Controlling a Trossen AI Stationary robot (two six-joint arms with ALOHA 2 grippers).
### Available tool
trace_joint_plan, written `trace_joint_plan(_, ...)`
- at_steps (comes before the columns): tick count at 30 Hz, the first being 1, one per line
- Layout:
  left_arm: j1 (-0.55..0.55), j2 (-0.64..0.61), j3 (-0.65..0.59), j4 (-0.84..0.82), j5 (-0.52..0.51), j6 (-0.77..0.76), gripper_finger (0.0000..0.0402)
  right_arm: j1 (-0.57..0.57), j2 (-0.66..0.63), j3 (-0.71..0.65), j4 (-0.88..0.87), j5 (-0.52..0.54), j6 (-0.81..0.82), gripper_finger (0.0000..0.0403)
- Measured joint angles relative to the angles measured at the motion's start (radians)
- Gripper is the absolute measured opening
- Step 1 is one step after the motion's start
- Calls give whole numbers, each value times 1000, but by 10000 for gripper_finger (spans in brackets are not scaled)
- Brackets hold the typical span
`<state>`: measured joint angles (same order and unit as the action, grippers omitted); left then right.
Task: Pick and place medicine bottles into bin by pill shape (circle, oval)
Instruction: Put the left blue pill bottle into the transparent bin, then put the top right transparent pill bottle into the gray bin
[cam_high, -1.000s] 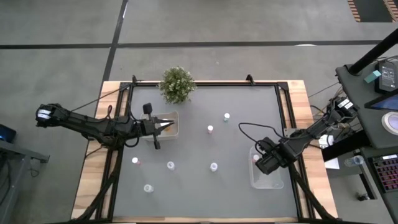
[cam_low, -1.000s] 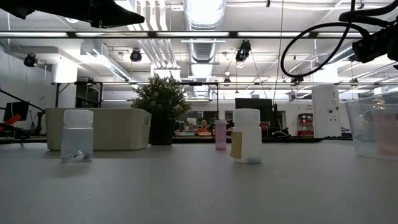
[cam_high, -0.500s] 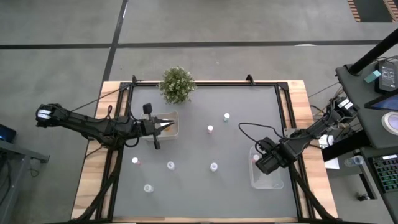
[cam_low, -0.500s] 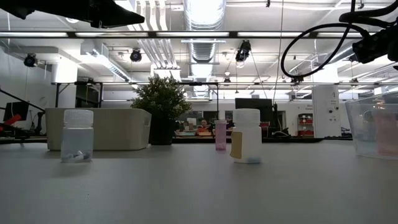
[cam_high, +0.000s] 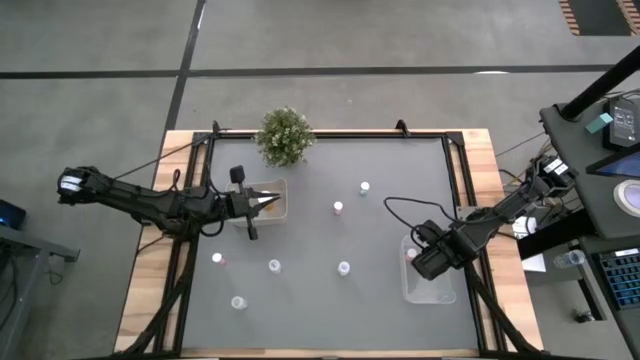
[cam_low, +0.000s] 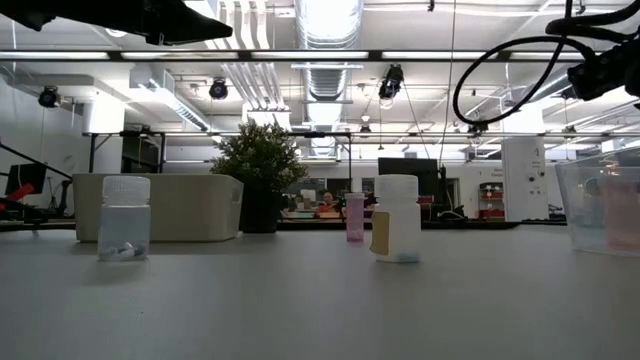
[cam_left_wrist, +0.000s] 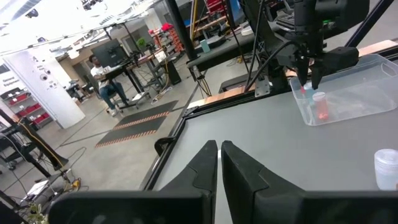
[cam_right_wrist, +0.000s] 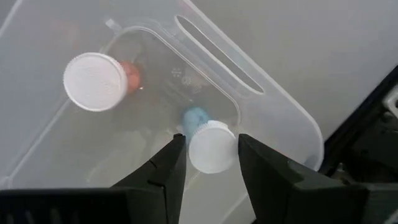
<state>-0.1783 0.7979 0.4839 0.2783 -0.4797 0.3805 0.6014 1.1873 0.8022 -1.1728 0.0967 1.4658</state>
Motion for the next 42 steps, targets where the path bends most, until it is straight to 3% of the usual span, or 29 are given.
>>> trace_joint_plan(13, 0, 0, 0, 1, 0, 0, 5, 0, -1, 174, -137, 20, -22, 137)
trace_joint_plan(22, 0, 0, 0, 2, 0, -1, 5, 0, 0, 365, -114, 255, -184, 137)
trace_joint_plan(28, 0, 0, 0, 3, 0, -2, 5, -6, 0, 422, 50, 423, -396, 124)
trace_joint_plan(37, 0, 0, 0, 52, 0, -8, 5, -51, 0, 364, 248, 431, -766, 88)
trace_joint_plan(42, 0, 1, 0, 91, 4, -71, 5, -51, -6, 264, 483, 431, -991, 64)
